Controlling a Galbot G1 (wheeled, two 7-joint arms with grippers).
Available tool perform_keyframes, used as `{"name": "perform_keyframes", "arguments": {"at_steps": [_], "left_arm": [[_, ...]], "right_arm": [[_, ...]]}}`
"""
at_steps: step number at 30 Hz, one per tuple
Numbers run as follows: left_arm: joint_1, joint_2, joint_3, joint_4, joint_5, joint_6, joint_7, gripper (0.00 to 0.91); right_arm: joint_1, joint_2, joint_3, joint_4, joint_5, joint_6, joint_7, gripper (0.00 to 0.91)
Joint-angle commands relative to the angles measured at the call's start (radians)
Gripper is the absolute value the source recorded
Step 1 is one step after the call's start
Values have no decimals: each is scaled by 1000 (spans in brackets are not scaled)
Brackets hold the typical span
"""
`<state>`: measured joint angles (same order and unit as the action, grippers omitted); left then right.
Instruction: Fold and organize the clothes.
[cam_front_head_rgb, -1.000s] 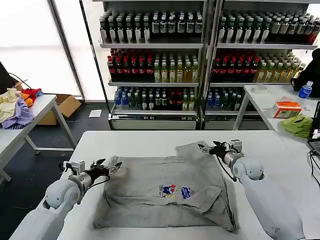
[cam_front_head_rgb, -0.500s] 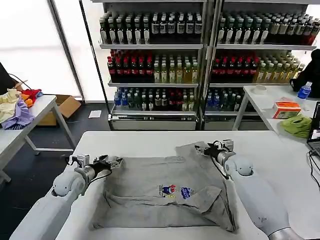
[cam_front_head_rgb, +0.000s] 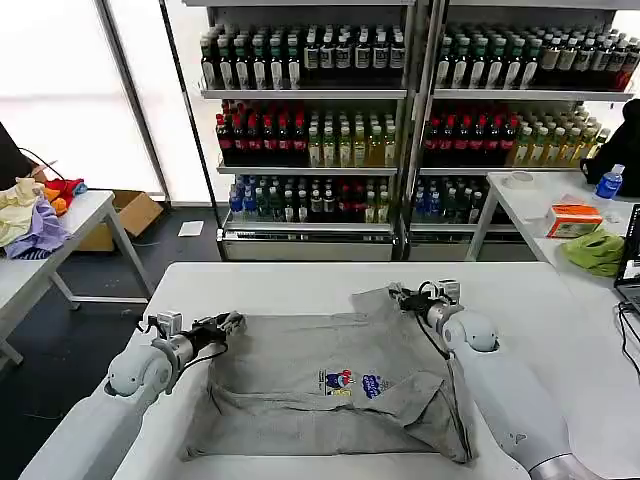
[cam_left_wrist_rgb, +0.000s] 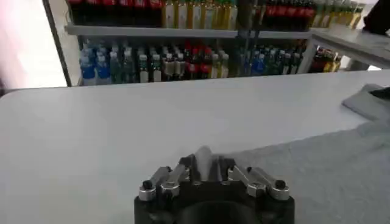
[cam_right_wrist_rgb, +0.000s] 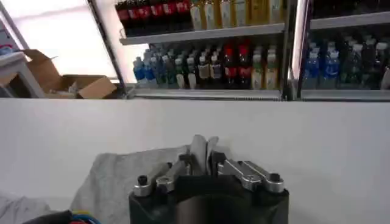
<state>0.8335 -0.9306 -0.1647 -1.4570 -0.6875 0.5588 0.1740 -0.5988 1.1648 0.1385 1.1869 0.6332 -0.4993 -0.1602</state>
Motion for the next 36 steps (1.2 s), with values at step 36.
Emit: {"name": "perform_keyframes", "arguments": {"at_steps": [36], "left_arm": [[566, 92, -409, -647, 0, 17, -86, 10]], "right_arm": [[-813, -81, 553, 959, 183, -47, 72, 0]]}}
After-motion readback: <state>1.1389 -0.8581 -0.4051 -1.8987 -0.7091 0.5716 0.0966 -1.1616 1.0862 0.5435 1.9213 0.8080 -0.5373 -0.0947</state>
